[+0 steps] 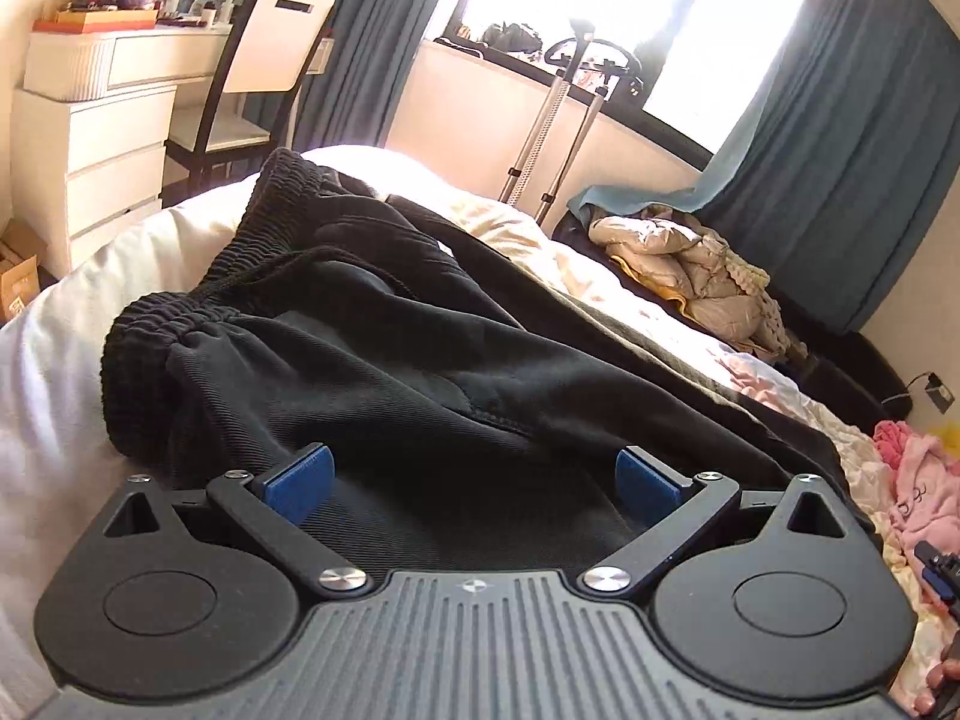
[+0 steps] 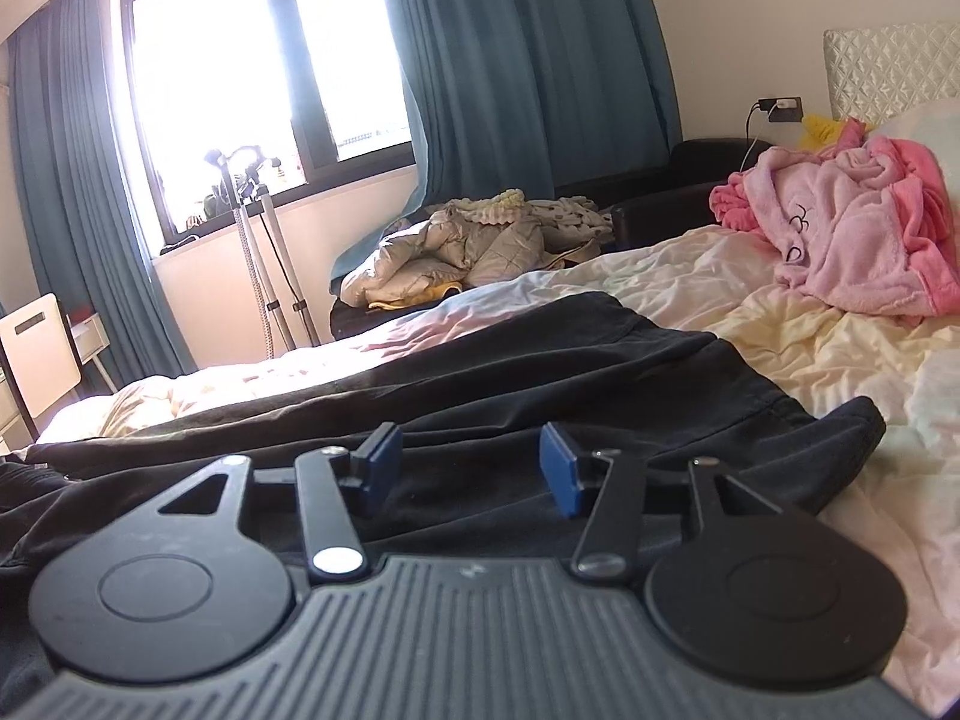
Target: Fold clothes
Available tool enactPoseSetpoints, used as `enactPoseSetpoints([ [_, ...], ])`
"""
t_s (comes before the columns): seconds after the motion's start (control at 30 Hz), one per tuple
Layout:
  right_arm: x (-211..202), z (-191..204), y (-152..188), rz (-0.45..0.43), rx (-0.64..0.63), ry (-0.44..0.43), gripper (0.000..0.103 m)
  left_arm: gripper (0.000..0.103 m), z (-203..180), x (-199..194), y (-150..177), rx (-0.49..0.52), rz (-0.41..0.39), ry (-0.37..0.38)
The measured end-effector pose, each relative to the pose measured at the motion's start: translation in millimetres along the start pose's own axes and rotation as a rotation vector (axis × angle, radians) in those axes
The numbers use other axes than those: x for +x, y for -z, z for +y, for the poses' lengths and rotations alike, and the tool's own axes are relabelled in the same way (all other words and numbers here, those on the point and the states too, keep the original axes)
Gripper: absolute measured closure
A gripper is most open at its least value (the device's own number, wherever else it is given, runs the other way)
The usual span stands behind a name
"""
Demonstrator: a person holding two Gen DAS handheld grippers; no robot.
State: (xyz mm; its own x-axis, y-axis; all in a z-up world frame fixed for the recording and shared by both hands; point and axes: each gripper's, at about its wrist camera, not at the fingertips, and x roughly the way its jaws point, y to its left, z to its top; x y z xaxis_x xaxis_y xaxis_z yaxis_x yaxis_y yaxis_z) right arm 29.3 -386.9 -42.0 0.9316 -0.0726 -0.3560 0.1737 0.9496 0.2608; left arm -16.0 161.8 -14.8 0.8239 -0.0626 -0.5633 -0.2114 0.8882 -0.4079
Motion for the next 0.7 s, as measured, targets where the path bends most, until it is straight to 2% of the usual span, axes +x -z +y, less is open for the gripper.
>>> enactPoseSetpoints([
  [0.13,16.6,-20.3,-8.2,0.000,0.074,0.028,0.047,0.003,53.8,-20.1,-22.6,-0.206,0.027,0.028],
  [0.3,36.4,-52.2,-10.5,0.020,0.178,0.085,0.046,0.003,98.7,-21.7,-23.1,-0.419,0.038,0.034],
  [0.33,39.9,-59.9,-10.0,0.028,0.198,0.100,0.046,0.003,103.3,-18.7,-20.6,-0.442,0.050,0.030],
  [0.43,43.4,-88.3,-8.9,0.034,0.289,0.144,0.045,0.003,113.8,-7.6,-14.3,-0.479,0.095,-0.048],
  [0.5,42.5,-106.5,-6.9,0.026,0.351,0.190,0.043,0.003,123.8,0.4,-12.9,-0.536,0.119,-0.050],
  [0.57,41.1,-121.5,-3.8,0.016,0.388,0.242,0.038,0.003,129.6,8.3,-11.5,-0.573,0.147,-0.047],
  [0.7,40.7,-146.6,4.3,0.016,0.472,0.343,0.032,0.003,132.2,19.3,-5.9,-0.616,0.187,0.026],
])
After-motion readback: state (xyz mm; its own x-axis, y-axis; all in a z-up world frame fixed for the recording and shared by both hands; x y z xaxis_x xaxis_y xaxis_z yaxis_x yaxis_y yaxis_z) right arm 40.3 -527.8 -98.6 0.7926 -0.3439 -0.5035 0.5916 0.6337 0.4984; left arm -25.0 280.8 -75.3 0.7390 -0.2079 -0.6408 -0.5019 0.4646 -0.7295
